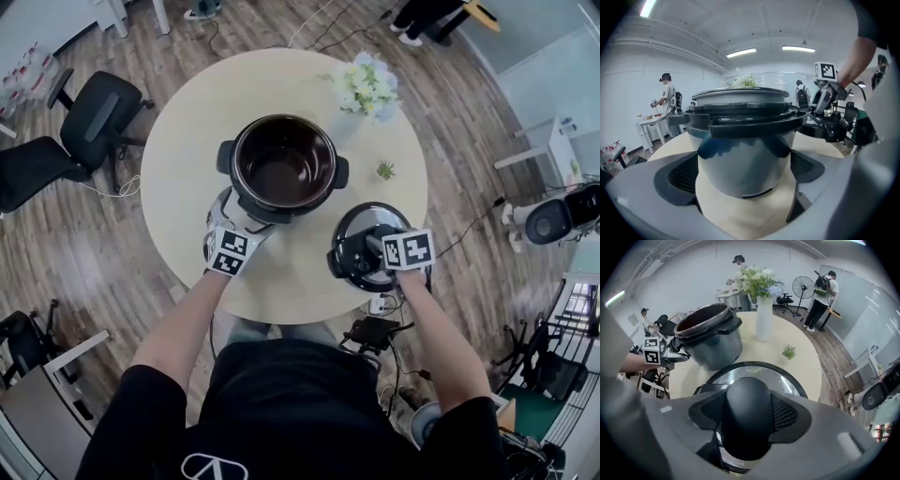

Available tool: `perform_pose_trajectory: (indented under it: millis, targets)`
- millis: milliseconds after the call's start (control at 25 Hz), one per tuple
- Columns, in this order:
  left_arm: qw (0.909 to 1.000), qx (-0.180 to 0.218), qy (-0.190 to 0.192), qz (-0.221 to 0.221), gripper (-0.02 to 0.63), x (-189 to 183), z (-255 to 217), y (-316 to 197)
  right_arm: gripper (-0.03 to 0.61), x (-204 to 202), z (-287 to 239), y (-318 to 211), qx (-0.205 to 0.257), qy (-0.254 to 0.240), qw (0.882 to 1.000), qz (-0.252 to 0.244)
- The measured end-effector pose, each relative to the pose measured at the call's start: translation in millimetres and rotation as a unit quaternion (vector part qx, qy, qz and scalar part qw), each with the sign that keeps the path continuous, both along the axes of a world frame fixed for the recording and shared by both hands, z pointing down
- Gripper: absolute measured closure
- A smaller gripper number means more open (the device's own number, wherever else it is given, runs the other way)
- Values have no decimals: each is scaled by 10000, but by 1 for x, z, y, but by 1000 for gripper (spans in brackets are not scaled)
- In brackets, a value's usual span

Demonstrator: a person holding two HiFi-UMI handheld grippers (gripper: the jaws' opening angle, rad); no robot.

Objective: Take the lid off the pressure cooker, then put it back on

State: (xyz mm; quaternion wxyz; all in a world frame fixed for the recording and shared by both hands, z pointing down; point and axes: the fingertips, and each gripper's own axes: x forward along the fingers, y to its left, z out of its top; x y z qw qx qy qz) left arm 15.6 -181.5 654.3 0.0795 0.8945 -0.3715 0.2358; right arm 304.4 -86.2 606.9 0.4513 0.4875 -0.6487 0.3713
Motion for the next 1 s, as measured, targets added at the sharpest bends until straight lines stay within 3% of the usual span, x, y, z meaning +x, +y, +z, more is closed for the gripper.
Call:
perform_pose_trajectory:
  millis: [440, 680, 1000]
  targets:
    - [10000, 18, -6, 12, 23, 1, 0, 1, 291, -40, 87, -19, -206, 44, 9995, -244]
    - [10000, -22, -39, -18, 23, 0, -1, 1, 291, -35, 103, -29, -94, 56, 9999, -99]
    - [10000, 7, -23, -6, 24, -1, -1, 0, 287, -35, 100, -27, -462, -148, 9988, -17]
